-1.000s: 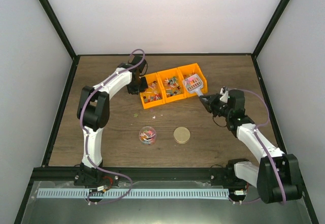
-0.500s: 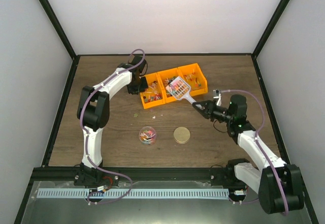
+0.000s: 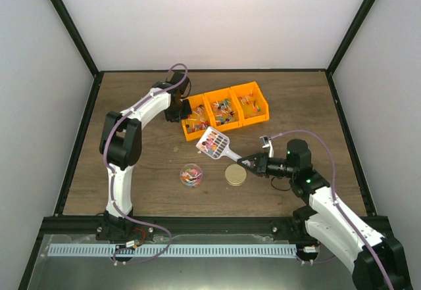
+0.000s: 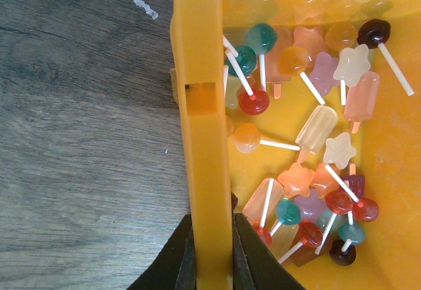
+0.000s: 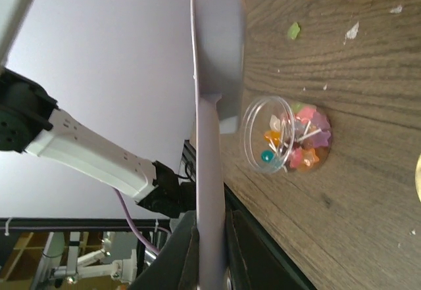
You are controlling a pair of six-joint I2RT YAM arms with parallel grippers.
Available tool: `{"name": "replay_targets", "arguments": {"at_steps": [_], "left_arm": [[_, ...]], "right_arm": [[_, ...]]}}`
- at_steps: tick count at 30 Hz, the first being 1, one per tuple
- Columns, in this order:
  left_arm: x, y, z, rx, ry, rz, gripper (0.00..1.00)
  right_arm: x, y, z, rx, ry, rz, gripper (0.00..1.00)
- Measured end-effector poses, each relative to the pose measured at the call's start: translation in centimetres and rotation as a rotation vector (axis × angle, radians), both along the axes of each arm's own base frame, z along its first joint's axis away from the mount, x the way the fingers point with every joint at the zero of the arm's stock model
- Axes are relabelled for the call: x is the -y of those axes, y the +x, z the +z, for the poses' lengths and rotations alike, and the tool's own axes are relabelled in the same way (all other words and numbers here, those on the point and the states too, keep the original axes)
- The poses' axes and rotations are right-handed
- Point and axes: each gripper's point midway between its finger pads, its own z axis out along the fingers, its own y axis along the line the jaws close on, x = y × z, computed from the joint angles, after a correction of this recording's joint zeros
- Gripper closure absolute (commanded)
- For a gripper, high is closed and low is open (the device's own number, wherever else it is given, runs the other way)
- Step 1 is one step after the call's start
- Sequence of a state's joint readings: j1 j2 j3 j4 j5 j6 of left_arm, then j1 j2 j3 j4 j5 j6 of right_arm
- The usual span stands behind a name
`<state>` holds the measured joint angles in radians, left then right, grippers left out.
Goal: Pack the candies
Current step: Place the fake candies in the packing bottle.
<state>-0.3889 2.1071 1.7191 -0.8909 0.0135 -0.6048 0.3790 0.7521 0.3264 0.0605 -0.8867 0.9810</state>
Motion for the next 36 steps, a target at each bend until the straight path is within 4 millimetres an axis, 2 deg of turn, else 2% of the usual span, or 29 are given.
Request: {"name": "replay_targets", "arguments": {"at_steps": [10, 17, 27, 32, 36], "left_arm": [[0.1, 0.0, 0.0, 0.006, -0.014, 0.000, 0.96], [0.1, 0.0, 0.0, 0.009, -0.015, 0.000, 0.95], [0.1, 0.0, 0.0, 0.009, -0.015, 0.000, 0.95], [0.1, 0.0, 0.0, 0.009, -0.014, -0.001, 0.96], [0.0, 0.1, 0.0, 0.009, -0.016, -0.001, 0.95]], "right_arm": [[-1.1, -3.3, -2.9, -0.016, -0.149, 0.092, 0.99], [-2.2, -4.3, -4.0, -0.013, -0.278, 0.135, 0.99], [-4.1, -4.7, -3.0, 0.062, -0.425, 0.165, 0.99], [-4.2, -4.6, -2.5, 0.093, -0.502, 0.149, 0.99], [-4.3, -4.6, -1.1, 0.125, -0.570, 0.131, 0.99]]}}
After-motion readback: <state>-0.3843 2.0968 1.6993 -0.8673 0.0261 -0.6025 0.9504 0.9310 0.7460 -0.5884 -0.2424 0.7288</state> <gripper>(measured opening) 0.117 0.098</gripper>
